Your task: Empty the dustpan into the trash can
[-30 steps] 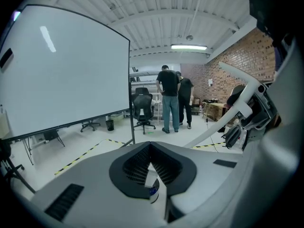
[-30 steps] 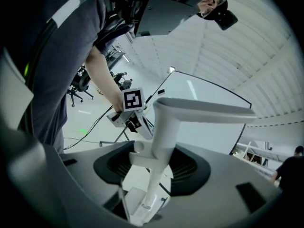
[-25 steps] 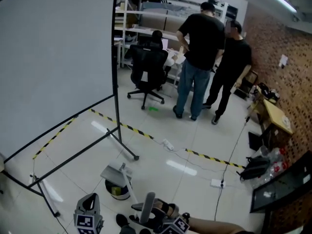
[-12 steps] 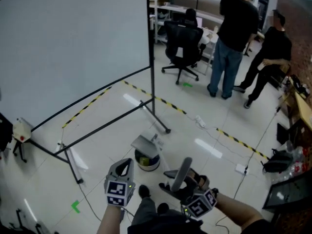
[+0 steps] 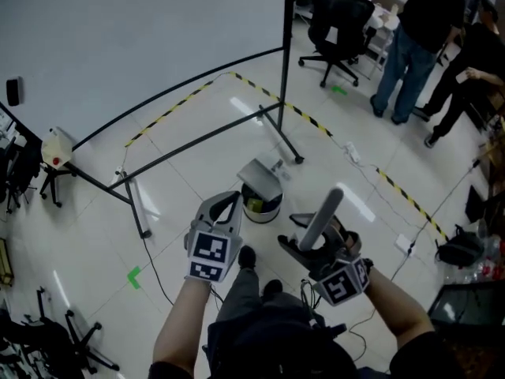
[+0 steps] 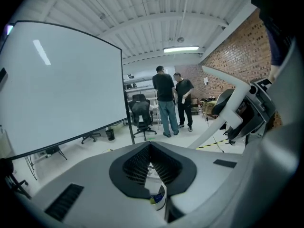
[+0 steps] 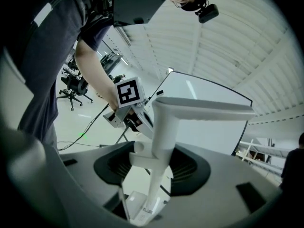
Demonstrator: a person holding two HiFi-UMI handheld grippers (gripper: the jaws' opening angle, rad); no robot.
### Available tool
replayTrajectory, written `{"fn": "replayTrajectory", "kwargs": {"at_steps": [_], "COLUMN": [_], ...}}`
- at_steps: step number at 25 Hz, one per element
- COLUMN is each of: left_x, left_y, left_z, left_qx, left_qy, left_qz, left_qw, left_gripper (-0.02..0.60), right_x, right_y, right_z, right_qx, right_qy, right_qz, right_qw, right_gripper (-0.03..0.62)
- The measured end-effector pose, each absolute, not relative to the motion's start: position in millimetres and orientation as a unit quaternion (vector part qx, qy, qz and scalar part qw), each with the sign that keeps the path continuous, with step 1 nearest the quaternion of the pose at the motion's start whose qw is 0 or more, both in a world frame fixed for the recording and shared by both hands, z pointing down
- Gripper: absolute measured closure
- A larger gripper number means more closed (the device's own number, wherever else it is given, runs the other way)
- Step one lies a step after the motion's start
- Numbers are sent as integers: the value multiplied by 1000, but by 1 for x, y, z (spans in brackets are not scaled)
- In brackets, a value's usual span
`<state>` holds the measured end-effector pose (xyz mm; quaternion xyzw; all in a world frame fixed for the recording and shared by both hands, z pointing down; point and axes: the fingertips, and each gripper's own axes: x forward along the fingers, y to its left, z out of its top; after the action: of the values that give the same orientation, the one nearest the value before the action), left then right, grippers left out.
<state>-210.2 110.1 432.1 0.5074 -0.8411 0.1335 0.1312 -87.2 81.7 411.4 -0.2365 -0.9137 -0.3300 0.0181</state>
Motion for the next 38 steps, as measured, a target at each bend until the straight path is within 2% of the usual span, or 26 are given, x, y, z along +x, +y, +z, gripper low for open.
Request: {"fn": "replayTrajectory", "kwargs": {"at_steps": [4, 8, 16, 21, 30, 38], "left_x": [-213, -227, -245, -249, -267, -300], "left_y": [102, 102, 111, 116, 143, 160], "left_z": [410, 386, 366, 367, 386, 379], "left_qx": [502, 503, 538, 548, 558, 559], "left_qy": [-847, -852, -833, -826, -817, -819], "left_qz": [132, 119, 113, 105, 108, 97], "left_qw": [110, 80, 67, 74, 97, 90], "left_gripper": [583, 583, 583, 583, 583, 583], "right_x": [-93, -104, -132, -147, -203, -257], "right_y": [81, 81, 84, 78, 55, 30], "right_z": [400, 400, 404, 392, 362, 337], "right_qx": [-239, -233, -208, -185, -110, -36], "right_qy": [-911, -910, -916, -921, -955, -979], "right_qz": [-337, -343, -337, -335, -266, -191], "right_qw": [5, 23, 71, 77, 75, 60], "right_gripper": [358, 359, 361, 356, 352, 350]}}
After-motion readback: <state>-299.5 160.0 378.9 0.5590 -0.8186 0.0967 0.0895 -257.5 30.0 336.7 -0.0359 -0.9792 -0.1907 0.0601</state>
